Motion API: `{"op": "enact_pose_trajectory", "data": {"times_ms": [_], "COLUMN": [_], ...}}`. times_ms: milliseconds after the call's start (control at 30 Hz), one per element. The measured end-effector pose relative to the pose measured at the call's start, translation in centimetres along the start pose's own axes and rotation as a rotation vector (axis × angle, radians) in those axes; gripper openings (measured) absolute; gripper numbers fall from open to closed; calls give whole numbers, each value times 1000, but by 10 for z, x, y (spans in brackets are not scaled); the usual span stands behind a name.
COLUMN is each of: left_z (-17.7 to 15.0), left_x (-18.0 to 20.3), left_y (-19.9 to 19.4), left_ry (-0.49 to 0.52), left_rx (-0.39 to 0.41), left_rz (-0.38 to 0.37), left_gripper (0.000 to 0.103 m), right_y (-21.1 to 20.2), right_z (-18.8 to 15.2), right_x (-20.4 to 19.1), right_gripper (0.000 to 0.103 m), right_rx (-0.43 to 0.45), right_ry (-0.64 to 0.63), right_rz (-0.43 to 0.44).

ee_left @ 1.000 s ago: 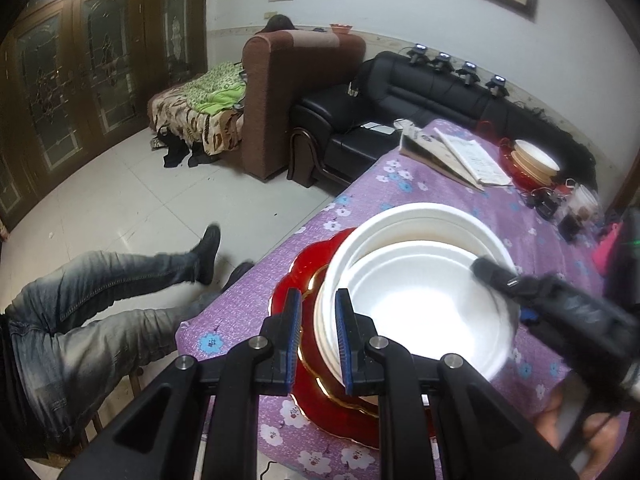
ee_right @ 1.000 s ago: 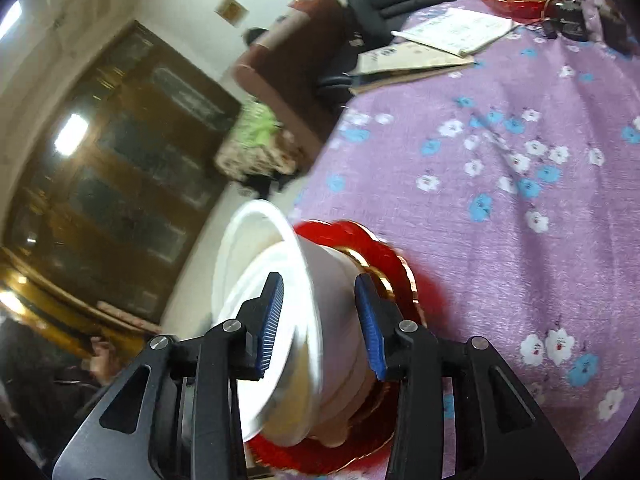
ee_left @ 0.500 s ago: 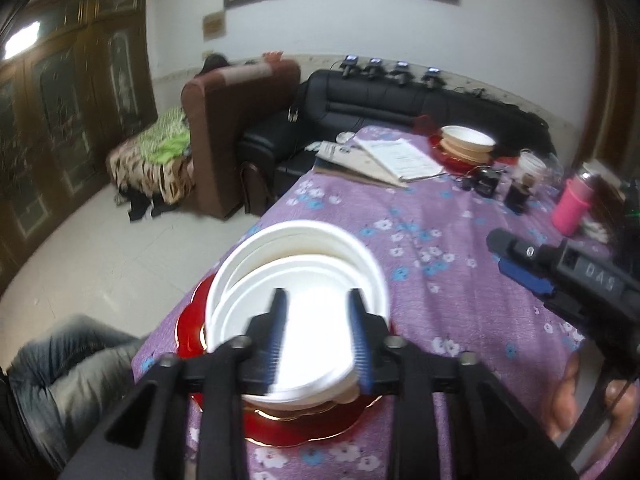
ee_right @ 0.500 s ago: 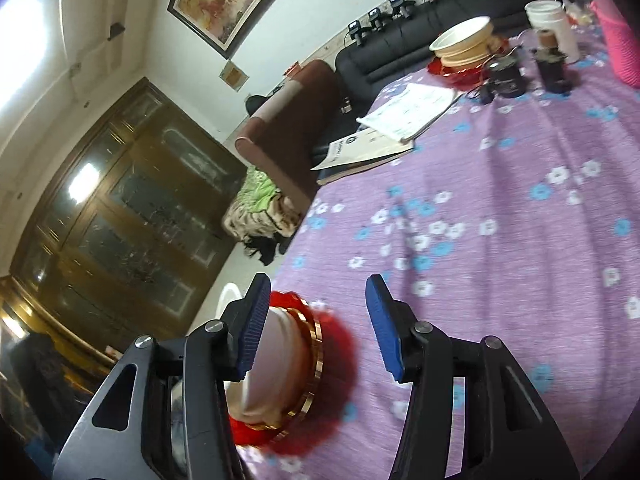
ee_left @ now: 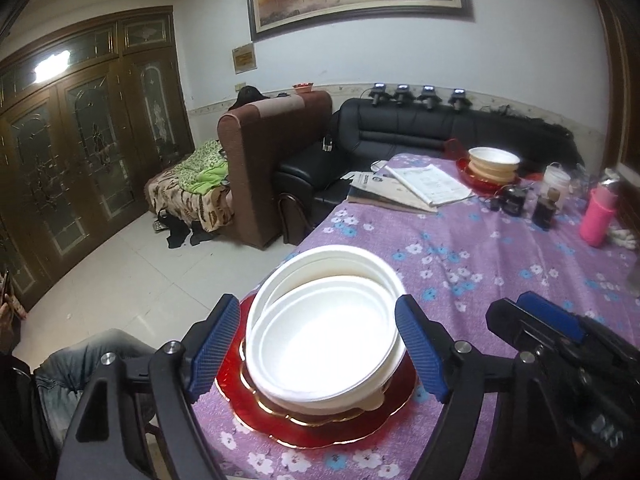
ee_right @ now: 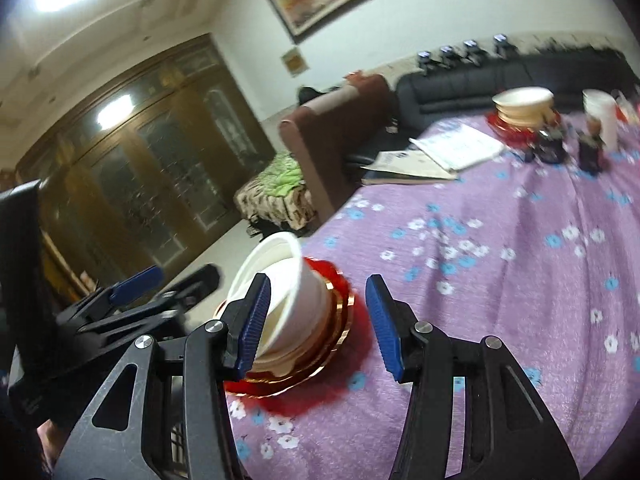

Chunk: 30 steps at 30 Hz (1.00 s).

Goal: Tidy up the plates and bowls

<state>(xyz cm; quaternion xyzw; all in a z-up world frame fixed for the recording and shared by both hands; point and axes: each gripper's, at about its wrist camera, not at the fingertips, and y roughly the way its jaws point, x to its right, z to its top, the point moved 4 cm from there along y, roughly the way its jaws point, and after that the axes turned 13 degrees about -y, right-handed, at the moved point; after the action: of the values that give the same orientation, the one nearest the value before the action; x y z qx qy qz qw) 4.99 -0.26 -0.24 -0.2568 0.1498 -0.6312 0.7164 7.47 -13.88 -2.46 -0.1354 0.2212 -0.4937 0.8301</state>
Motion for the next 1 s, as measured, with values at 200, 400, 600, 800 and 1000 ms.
{"op": "enact_pose_trajectory", "data": {"times_ms": [200,400,600,800,1000], "left_z": [-3,1,-4,-5,-7], "left_x": [-14,-23,-26,-28,-27], "left_y": [-10,-8,-2,-1,1], "left_ry": [-31,-60,-74,-86,-90], "left_rx": [63,58,20,7,-11], "left_rz": [24,23,8,3,-2], "left_gripper": [83,83,83,83,83], "right_y": [-4,2,8,8,10], "right_z": [-1,-3,-6,-7,-10], "right_x": [-23,-26,-32,-33,-34], "right_gripper": [50,50,50,50,50], "right_rx": [32,20,5,3,-6], "right_ry": [-80,-76,-85,-83,-79], "right_rz": [8,11,16,18,22]}}
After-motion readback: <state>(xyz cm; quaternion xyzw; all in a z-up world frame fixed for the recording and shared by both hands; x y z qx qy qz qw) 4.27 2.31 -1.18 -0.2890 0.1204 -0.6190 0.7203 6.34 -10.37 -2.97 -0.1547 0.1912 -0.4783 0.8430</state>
